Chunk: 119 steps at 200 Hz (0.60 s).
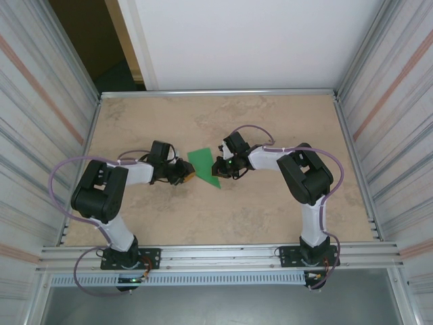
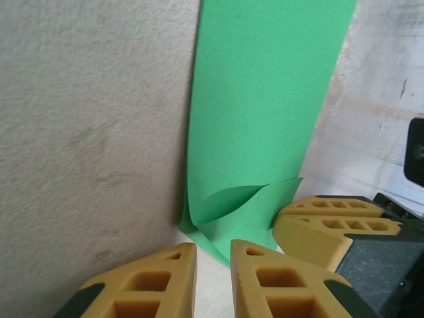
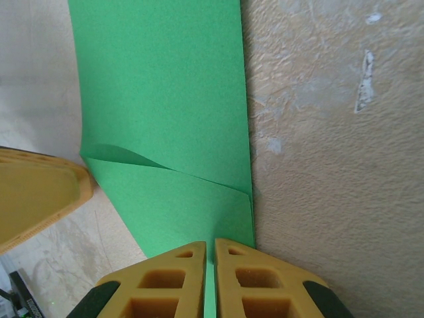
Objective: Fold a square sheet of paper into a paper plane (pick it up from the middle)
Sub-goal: Fourth fold the wing at the center of the table.
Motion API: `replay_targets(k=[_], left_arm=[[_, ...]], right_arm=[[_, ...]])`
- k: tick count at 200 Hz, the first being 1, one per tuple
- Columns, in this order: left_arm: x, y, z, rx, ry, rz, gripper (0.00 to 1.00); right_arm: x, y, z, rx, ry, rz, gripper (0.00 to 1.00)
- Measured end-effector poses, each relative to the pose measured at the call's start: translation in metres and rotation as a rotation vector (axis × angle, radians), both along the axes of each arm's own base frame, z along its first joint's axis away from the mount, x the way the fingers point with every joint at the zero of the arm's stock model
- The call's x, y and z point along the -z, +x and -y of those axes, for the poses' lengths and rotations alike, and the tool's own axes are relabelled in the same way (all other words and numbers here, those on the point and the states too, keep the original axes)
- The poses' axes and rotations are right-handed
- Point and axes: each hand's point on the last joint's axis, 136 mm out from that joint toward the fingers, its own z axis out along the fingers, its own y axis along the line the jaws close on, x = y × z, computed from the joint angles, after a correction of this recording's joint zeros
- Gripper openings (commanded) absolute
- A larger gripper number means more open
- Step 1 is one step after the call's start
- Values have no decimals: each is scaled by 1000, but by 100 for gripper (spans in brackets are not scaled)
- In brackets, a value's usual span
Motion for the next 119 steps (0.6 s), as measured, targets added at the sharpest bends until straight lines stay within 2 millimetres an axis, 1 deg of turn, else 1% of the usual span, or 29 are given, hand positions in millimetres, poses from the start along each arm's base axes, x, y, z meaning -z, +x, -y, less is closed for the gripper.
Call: replay_targets(k=[42,68,80,119], left_arm=[[1,0,0,-1,0,-4,20],[5,0,0,-1,3,-12,19],[8,1,1,0,4,-19,18],[7,4,3,-1,-5,-17,16]], right_arm=[[0,0,0,0,0,0,13],[0,0,0,0,0,-1,13],[0,0,0,-1,1,0,13],[0,0,0,-1,2,1,13]])
